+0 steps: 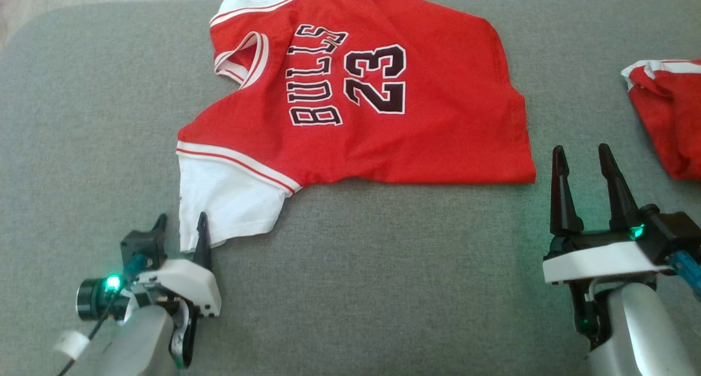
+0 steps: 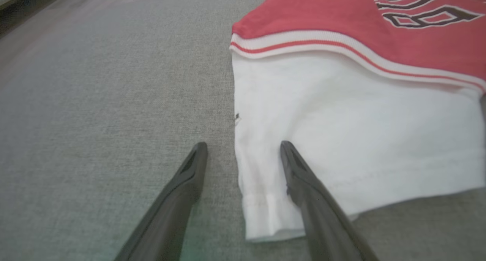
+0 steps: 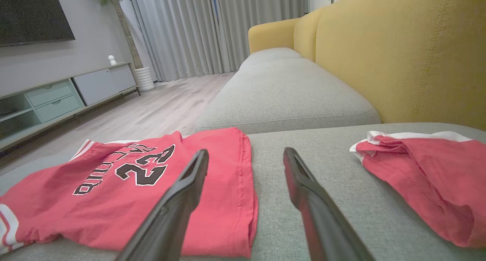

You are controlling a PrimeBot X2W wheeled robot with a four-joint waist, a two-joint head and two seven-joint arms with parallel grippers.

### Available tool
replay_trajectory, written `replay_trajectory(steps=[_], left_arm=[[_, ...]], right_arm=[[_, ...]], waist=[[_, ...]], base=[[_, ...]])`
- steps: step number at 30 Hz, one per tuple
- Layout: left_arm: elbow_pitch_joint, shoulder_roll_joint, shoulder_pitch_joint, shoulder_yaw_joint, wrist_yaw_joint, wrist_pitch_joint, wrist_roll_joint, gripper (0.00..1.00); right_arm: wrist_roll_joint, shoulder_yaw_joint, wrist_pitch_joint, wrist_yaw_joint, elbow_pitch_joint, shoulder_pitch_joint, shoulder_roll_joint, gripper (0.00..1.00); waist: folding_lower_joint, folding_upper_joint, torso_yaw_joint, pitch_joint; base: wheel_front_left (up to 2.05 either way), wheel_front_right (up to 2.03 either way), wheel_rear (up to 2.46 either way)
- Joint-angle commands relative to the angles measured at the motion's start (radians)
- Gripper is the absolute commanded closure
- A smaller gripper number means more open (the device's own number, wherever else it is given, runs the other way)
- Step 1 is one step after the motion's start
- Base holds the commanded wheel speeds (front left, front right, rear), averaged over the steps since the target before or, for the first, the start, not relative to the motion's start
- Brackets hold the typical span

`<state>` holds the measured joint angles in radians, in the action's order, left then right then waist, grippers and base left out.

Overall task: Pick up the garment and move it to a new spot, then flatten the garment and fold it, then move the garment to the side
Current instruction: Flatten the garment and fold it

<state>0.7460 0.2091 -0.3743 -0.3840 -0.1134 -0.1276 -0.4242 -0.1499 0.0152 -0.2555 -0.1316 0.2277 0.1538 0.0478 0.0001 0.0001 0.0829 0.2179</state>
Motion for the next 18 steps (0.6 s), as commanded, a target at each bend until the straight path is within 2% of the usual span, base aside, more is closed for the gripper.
replay_trajectory(steps=[1,6,7,8,9,14,18], left_arm=[[0.012,0.022,-0.035,0.031,0.004,0.020,-0.007,0.00],[0.054,0.015,-0.046,0.006,0.044,0.066,-0.016,0.00],[0.058,0.013,-0.048,-0.001,0.055,0.073,-0.017,0.30],[0.060,0.011,-0.049,-0.007,0.065,0.078,-0.017,0.72],[0.061,0.009,-0.049,-0.011,0.073,0.082,-0.019,1.00],[0.052,0.000,-0.049,-0.019,0.094,0.074,-0.028,1.00],[0.018,-0.006,-0.048,-0.009,0.106,0.023,-0.043,1.00]], right_arm=[[-0.008,-0.020,-0.006,0.001,-0.036,0.032,0.002,0.00],[-0.009,-0.017,-0.006,0.001,-0.035,0.037,0.002,0.00],[-0.009,-0.017,-0.006,0.001,-0.034,0.037,0.002,0.00],[-0.009,-0.016,-0.006,0.001,-0.034,0.036,0.002,0.00],[-0.009,-0.015,-0.006,0.001,-0.032,0.036,0.002,0.00],[-0.005,-0.013,-0.006,0.001,-0.022,0.038,0.002,0.00],[-0.001,-0.011,-0.006,0.001,-0.009,0.041,0.002,0.00]], waist=[[-0.0001,-0.0001,-0.003,0.002],[-0.0001,-0.0001,-0.008,0.004],[-0.0001,-0.0001,-0.008,0.003],[-0.0001,-0.0001,-0.008,0.002],[-0.0001,-0.0001,-0.007,0.000],[-0.0001,-0.0001,-0.006,-0.010],[-0.0001,-0.0001,-0.003,-0.024]], base=[[0.00,0.00,0.00],[0.00,0.00,0.00],[0.00,0.00,0.00],[0.00,0.00,0.00],[0.00,0.00,0.00],[0.00,0.00,0.00],[0.00,0.00,0.00]])
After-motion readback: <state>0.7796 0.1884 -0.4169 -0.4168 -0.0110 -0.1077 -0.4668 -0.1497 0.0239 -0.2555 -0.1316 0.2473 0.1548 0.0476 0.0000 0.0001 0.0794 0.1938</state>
